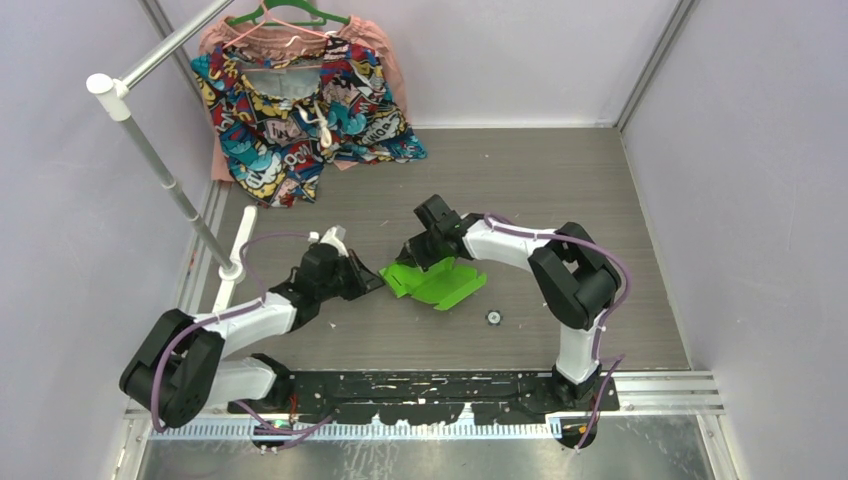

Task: Fold the paper box
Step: Fold the paper box at the center of the board.

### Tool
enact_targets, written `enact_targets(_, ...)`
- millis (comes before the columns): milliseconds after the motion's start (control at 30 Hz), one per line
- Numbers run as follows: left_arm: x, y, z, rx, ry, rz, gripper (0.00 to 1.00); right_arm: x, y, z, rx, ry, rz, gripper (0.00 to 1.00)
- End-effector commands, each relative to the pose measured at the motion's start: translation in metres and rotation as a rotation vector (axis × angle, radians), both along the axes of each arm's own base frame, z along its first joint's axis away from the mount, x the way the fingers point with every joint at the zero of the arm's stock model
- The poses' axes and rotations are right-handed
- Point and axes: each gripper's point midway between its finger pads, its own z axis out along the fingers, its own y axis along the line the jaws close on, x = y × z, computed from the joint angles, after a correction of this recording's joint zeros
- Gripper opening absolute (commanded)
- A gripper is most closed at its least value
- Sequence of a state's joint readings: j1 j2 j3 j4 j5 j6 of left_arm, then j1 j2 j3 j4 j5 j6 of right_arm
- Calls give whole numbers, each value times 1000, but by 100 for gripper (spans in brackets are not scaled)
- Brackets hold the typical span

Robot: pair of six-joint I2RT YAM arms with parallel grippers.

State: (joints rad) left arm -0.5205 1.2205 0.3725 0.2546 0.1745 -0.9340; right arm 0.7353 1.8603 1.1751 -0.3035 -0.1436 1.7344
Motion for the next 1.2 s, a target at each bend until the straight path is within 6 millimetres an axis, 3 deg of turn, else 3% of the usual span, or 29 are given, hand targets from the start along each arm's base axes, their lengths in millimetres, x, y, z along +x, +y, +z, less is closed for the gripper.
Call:
enact_targets(0,18,-18,26,-26,-89,-27,0,-4,4,-7,-40,12,29,1)
enact_targets(600,35,-48,19,26,-68,-126,0,-21,10,-47,-154,81,143,1)
enact_targets(933,41,-57,13,40,-59,-171,0,-27,7,-59,-202,104,204,1)
enact_targets(1167,48,-62,21,53,-76,-188,0,-29,8,-58,-218,108,244,1)
